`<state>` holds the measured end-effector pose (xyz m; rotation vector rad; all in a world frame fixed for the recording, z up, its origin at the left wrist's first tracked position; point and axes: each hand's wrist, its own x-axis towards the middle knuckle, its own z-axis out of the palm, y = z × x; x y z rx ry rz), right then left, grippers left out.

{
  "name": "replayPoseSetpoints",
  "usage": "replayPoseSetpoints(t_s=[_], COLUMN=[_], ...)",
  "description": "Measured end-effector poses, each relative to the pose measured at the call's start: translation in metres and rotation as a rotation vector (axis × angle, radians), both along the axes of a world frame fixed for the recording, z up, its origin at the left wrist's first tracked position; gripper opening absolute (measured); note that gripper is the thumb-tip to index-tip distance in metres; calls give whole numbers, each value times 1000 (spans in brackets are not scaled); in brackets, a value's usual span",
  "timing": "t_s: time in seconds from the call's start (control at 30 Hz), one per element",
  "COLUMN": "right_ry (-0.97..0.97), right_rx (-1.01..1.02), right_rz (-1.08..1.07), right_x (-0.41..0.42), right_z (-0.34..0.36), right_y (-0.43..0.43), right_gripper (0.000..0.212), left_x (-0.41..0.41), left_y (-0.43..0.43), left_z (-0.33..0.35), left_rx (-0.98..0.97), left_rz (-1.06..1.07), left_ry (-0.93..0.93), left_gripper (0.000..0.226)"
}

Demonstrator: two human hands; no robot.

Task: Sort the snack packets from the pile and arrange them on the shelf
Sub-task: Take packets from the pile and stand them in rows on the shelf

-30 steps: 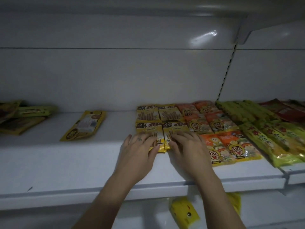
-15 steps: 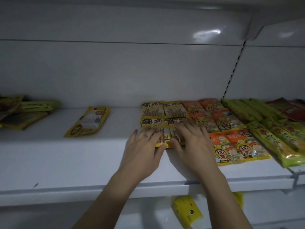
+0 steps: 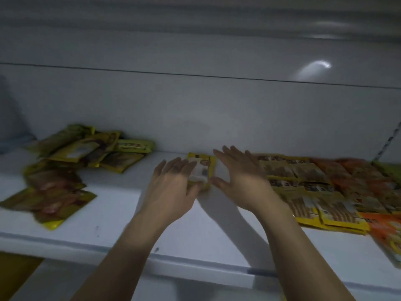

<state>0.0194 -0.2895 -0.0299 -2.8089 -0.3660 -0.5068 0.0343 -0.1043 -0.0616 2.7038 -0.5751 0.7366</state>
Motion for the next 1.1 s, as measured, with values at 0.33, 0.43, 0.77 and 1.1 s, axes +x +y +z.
replayPoseSetpoints(t_s=[0.33,0.43,0.77,1.1], right_ry=[114,74,48,-255], right_rx=[-112,-94,-50,222], right_rz=[229,251,205,152], right_x=[72,93,135,133], right_z=[16,10,-16,-9], right_y=[189,236,336,330], right_gripper=[62,49,53,23], left_x=[24,30,65,64], left_y=[190,236,305,308], left_z=[19,20,9,0], left_rx=[33,38,76,17], left_rz=[251,301,277,194], left_ry=[-5,20,126,-43], left_gripper=[44,46,44,36])
